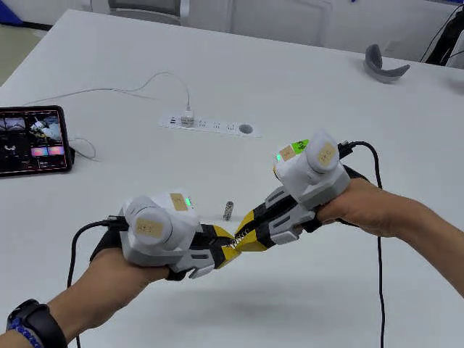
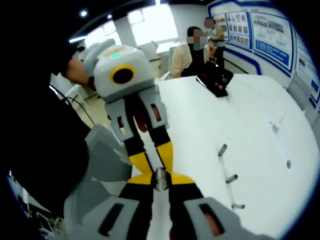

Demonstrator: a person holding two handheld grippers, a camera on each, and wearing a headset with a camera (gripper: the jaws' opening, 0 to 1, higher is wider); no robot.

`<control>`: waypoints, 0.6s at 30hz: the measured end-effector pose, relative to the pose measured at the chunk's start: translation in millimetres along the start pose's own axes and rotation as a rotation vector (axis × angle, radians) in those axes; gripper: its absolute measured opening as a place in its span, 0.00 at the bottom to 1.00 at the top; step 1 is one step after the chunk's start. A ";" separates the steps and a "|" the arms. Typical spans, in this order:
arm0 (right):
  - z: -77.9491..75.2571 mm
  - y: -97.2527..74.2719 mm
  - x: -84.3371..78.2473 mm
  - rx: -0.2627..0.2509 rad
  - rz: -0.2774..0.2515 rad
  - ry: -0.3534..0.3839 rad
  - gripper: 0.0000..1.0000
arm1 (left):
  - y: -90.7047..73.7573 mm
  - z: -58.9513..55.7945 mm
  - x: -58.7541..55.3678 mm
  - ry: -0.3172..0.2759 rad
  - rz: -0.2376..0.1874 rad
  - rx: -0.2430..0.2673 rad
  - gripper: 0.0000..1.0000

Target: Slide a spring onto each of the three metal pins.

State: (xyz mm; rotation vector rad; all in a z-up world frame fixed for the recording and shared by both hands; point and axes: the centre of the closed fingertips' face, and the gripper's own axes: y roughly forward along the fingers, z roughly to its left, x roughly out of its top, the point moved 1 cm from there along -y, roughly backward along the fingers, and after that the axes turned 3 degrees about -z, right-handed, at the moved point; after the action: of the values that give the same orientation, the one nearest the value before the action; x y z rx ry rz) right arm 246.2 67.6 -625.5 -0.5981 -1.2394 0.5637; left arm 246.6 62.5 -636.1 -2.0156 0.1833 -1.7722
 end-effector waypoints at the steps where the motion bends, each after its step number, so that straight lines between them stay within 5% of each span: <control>1: 0.3 -0.6 0.5 0.002 0.000 0.000 0.12 | -0.2 -0.7 0.5 -0.005 0.001 0.001 0.09; 13: 4.7 1.9 -4.6 0.003 0.012 -0.014 0.12 | 0.5 -6.0 -2.8 0.066 0.000 -0.015 0.10; 18: 3.7 4.0 -9.9 -0.009 0.013 -0.001 0.12 | 0.6 -4.6 -7.5 0.048 -0.005 -0.003 0.12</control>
State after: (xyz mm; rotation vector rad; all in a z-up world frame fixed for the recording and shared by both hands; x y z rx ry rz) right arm 240.1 64.1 -634.3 -0.6136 -1.2402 0.5697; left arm 240.9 63.7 -642.8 -1.9783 0.1960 -1.8248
